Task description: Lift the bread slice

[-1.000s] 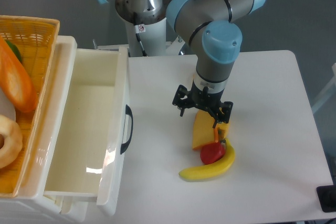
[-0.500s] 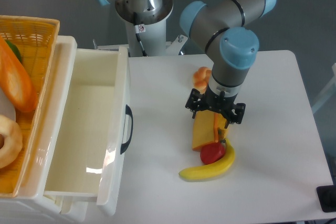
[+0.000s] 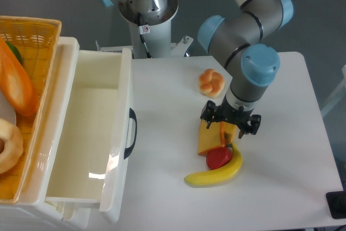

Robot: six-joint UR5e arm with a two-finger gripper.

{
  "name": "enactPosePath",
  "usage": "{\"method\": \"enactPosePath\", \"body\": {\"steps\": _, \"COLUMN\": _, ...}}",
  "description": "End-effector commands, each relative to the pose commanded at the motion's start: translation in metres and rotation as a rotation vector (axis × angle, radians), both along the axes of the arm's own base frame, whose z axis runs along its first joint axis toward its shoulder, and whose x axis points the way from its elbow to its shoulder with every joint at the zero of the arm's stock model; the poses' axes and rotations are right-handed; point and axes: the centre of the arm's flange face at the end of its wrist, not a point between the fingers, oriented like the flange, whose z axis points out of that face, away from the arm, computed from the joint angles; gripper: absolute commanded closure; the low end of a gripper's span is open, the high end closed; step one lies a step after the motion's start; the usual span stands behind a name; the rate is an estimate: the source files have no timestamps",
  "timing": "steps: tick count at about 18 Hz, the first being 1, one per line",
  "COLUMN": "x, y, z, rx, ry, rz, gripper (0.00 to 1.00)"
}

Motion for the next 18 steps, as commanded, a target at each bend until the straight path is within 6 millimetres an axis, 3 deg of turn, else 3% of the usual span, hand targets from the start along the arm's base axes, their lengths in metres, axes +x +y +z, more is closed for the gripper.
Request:
{"method": "enactPosePath", "body": {"steps": 4, "x": 0.004, "y": -0.002, "z": -0.02, "rx": -0.017, "ry": -0.034, "rz": -0.001, "gripper": 0.0}}
{"method": "enactPosePath", "body": {"steps": 8, "x": 0.005, "y": 0.0, "z": -0.023, "rx": -0.018, "ry": -0.038, "rz": -0.007, "gripper": 0.04}}
{"method": "enactPosePath", "body": {"steps": 12, "x": 0.004, "y": 0.0, "z": -0.021, "rx": -0.018, "ry": -0.037, "rz": 0.003, "gripper": 0.46}}
{"method": "enactPosePath", "body": {"steps": 15, "x": 0.001, "y": 0.004, "z": -0.012, "rx": -0.011, "ry": -0.025, "rz": 0.047, "gripper": 0.97}}
{"method": "enactPosePath", "body": {"steps": 18, "x": 0.002, "y": 0.005, "z": -0.01, "rx": -0.008, "ry": -0.023, "rz": 0.044, "gripper": 1.0}}
